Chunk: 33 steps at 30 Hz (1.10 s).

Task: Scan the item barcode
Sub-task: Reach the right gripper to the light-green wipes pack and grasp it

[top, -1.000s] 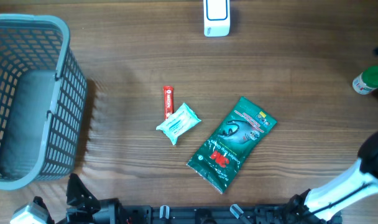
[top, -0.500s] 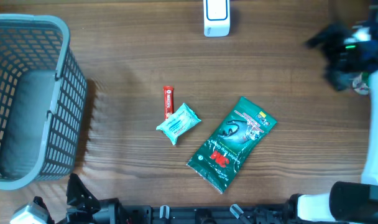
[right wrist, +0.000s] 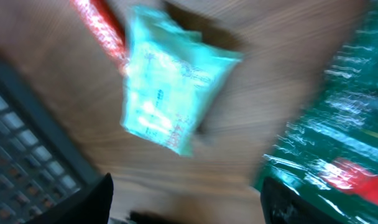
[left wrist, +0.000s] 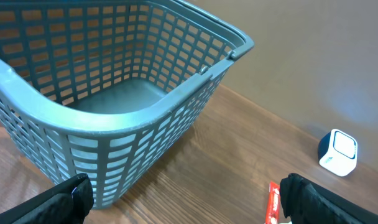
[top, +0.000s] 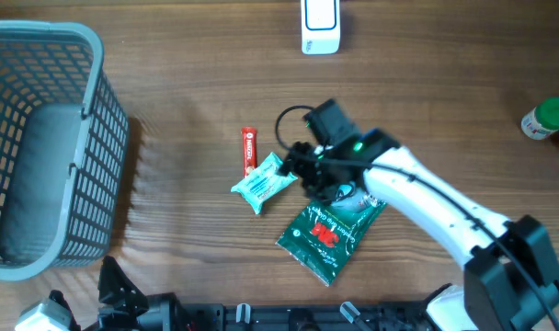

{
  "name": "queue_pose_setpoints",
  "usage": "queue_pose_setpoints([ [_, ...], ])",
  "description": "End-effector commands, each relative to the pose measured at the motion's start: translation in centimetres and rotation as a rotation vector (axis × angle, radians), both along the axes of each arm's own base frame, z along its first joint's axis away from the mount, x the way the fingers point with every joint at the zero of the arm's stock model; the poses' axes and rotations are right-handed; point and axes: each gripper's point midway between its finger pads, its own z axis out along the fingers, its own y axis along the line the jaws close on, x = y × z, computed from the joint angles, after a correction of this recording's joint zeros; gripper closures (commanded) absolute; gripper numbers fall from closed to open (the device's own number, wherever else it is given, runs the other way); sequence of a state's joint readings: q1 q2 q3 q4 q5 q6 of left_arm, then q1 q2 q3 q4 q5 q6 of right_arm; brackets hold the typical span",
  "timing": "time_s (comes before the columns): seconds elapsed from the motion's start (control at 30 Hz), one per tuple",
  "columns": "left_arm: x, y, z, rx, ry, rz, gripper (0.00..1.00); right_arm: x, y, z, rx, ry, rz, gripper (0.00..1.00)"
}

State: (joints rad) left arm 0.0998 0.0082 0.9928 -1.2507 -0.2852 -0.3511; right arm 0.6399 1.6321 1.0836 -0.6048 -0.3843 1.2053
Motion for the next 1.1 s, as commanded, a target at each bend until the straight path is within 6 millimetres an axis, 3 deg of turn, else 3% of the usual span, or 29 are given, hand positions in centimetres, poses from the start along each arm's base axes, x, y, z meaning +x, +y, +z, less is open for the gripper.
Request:
queue_pose_setpoints([
  [0.0,0.0,-0.2,0.1,-0.006,-0.01,-0.01,0.0,-0.2,1.5,-1.6,0.014,-0.029,-0.088,0.23],
  [0.2,0.0,-0.2,0.1,-0.006,-0.01,-0.01,0.0,-0.8,1.8,-4.3,0.007,-0.015,-0.185,0.24],
  [0.3,0.0,-0.2,0.1,-0.006,-0.01,-0.01,0.0,-0.2,2.1,-6.4,-0.019,-0.018,-0.192,0.25],
  [0.57,0.0,-0.2,0.1,-0.006,-0.01,-0.01,0.0,-0.1,3.0,-10.3,-0.021,0.034,-0.189,0.43],
  [0.63,0.0,-0.2,0.1,-0.006,-0.009,-0.01,0.0,-0.1,2.9,-10.4,-0.022,0.035,-0.189,0.51],
  [0.7,0.0,-0.2,0.1,-0.006,-0.01,-0.01,0.0,0.1,3.1,-10.2,-0.012,0.023,-0.186,0.75],
  [0.8,0.0,-0.2,0.1,-0.006,-0.01,-0.01,0.0,0.2,3.1,-10.2,-0.015,0.01,-0.166,0.95],
  [0.97,0.0,-0.2,0.1,-0.006,-0.01,-0.01,0.0,0.5,3.1,-9.6,0.024,0.009,-0.12,0.96],
  [1.07,0.0,-0.2,0.1,-0.006,-0.01,-0.01,0.0,-0.5,3.2,-6.3,0.201,0.163,-0.082,0.96],
])
